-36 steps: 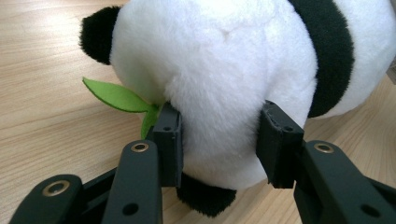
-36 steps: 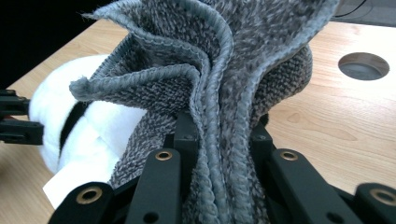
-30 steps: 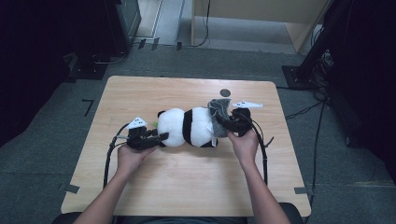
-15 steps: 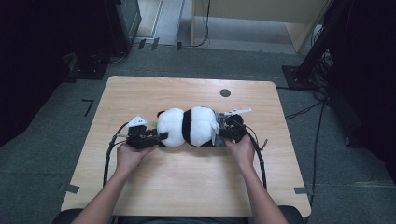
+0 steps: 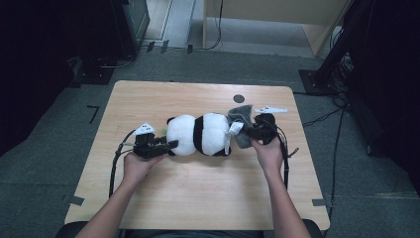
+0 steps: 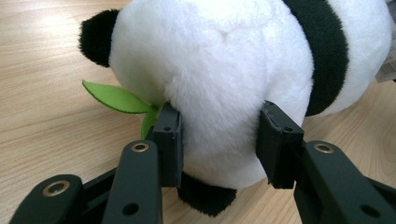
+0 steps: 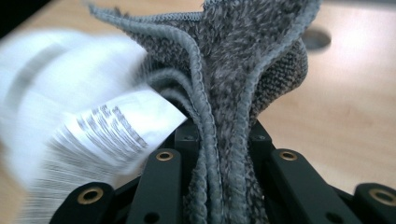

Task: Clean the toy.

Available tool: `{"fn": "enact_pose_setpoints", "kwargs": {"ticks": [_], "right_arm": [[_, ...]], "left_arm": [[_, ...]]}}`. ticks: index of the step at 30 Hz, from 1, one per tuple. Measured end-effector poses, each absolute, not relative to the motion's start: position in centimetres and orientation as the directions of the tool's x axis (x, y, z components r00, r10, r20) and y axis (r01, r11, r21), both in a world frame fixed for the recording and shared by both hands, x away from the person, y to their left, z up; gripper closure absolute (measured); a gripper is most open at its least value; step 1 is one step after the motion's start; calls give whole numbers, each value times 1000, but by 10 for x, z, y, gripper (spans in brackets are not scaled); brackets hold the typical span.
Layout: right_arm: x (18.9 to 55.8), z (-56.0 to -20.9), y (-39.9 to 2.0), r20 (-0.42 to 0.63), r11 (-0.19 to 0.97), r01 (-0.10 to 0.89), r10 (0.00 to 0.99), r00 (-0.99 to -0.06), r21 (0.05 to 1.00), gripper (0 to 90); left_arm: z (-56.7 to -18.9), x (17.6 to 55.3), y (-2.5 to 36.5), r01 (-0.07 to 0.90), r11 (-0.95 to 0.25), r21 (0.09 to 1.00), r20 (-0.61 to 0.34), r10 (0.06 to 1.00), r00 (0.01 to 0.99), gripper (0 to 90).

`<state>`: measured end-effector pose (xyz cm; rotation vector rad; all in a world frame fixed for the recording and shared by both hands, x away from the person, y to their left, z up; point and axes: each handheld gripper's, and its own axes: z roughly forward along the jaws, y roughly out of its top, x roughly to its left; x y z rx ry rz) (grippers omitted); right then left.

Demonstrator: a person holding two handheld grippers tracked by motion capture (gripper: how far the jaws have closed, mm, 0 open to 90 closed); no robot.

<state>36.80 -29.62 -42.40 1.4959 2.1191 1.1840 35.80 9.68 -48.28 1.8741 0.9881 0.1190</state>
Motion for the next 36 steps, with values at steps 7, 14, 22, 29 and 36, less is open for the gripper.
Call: {"fn": "enact_pose_setpoints", "kwargs": {"ticks": [7, 14, 22, 29, 36], "right_arm": [[351, -383, -274, 216, 126, 547, 827, -518, 828, 743], [348, -378, -236, 237, 169, 531, 755, -611, 830, 742], [367, -407, -228, 226, 216, 576, 769, -598, 789, 751], [371, -411, -230, 217, 225, 571, 768, -603, 790, 753], [373, -413, -231, 221, 229, 571, 760, -611, 788, 753]], "left_arm": [[-481, 356, 97, 583, -191, 790, -324, 677, 661, 569], [-480, 350, 97, 581, -189, 792, -319, 682, 658, 567], [-480, 354, 101, 534, -211, 819, -277, 669, 690, 407], [-459, 369, 113, 511, -251, 822, -257, 637, 726, 342], [-449, 400, 112, 523, -266, 810, -297, 583, 756, 308]]}}
